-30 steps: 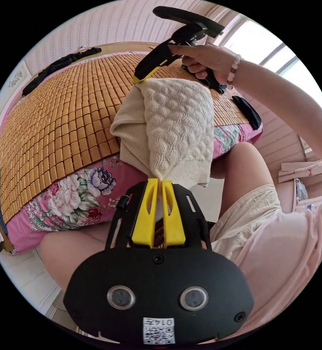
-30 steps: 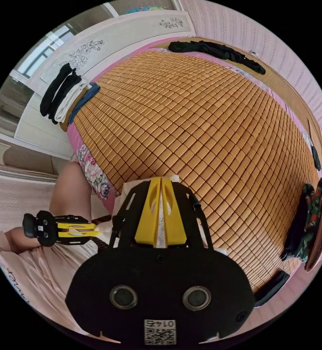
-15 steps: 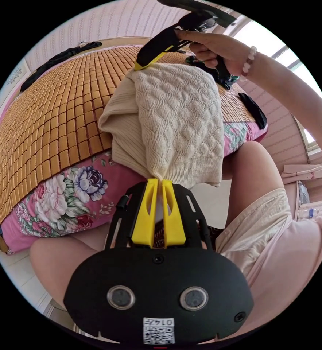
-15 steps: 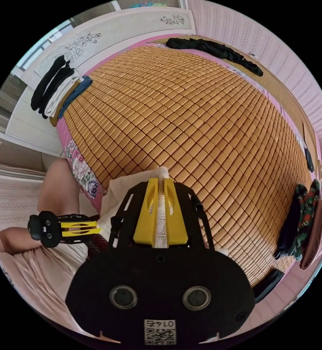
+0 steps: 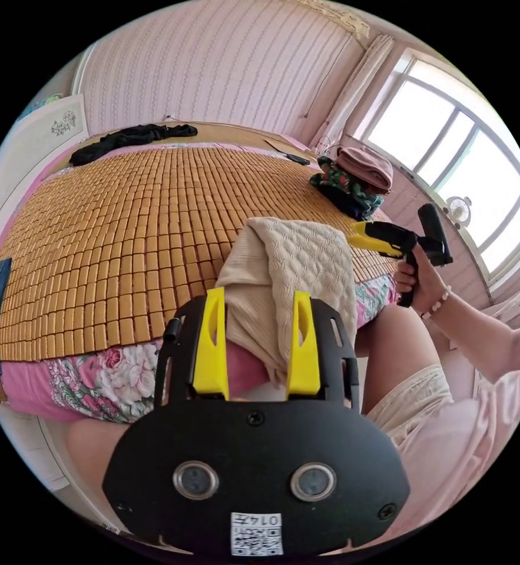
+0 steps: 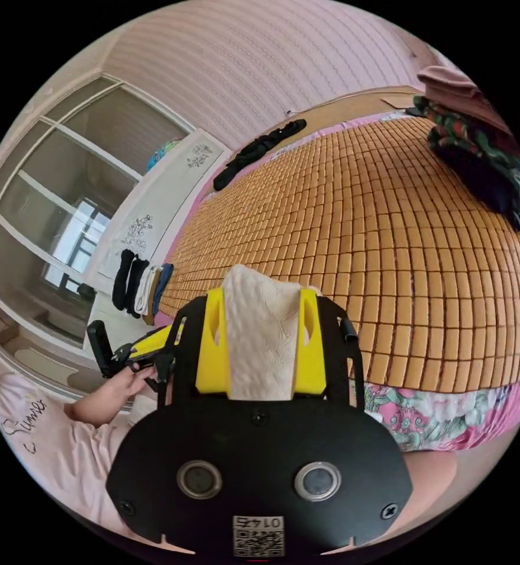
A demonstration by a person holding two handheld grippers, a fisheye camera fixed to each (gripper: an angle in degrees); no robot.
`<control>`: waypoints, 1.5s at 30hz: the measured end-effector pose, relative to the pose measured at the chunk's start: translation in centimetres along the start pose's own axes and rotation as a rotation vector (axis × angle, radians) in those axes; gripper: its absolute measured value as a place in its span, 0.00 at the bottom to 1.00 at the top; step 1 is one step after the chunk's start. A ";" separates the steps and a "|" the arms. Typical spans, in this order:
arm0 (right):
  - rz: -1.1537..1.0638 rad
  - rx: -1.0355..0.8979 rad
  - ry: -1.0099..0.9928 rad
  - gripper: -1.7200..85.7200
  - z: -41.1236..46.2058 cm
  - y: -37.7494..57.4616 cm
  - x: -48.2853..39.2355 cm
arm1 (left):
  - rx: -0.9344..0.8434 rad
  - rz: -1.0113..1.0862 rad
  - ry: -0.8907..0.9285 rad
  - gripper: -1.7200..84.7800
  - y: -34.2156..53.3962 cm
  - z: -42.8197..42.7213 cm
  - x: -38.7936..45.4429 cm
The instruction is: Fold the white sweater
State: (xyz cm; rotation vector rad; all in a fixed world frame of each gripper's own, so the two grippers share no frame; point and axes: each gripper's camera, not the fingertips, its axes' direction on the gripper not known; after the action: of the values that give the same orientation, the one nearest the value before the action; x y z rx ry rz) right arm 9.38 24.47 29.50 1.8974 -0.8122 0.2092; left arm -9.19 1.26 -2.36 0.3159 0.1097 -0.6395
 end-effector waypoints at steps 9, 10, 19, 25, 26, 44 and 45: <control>0.131 -0.245 -0.228 0.19 6.7 5.3 4.5 | -0.174 -0.026 0.140 0.21 -1.7 5.4 -2.7; 0.147 -0.264 -0.226 0.18 7.2 5.2 4.6 | -0.172 -0.045 0.155 0.20 -1.3 5.1 -3.2; -0.437 -0.379 -0.019 0.09 6.7 1.8 -10.2 | -0.071 -0.142 0.263 0.10 2.3 -0.8 -6.7; -0.949 -0.451 -0.022 0.09 8.5 1.1 -26.4 | 0.338 -0.375 0.372 0.09 9.2 -12.7 -12.4; -1.031 -0.471 -0.056 0.09 9.3 1.1 -29.6 | 0.431 -0.428 0.360 0.09 11.2 -15.7 -13.8; -1.171 -0.535 -0.266 0.12 37.0 -10.0 -71.4 | 1.019 -0.759 -0.403 0.11 18.0 -52.6 -40.4; -1.126 -0.538 -0.223 0.13 38.8 -10.5 -71.5 | 0.991 -0.813 -0.391 0.11 17.8 -52.1 -42.6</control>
State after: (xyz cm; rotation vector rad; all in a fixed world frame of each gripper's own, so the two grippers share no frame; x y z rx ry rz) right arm -46.26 25.47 -30.67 1.5946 0.1560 -0.8383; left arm -32.67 55.73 -38.71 1.1194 -0.5030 -1.5362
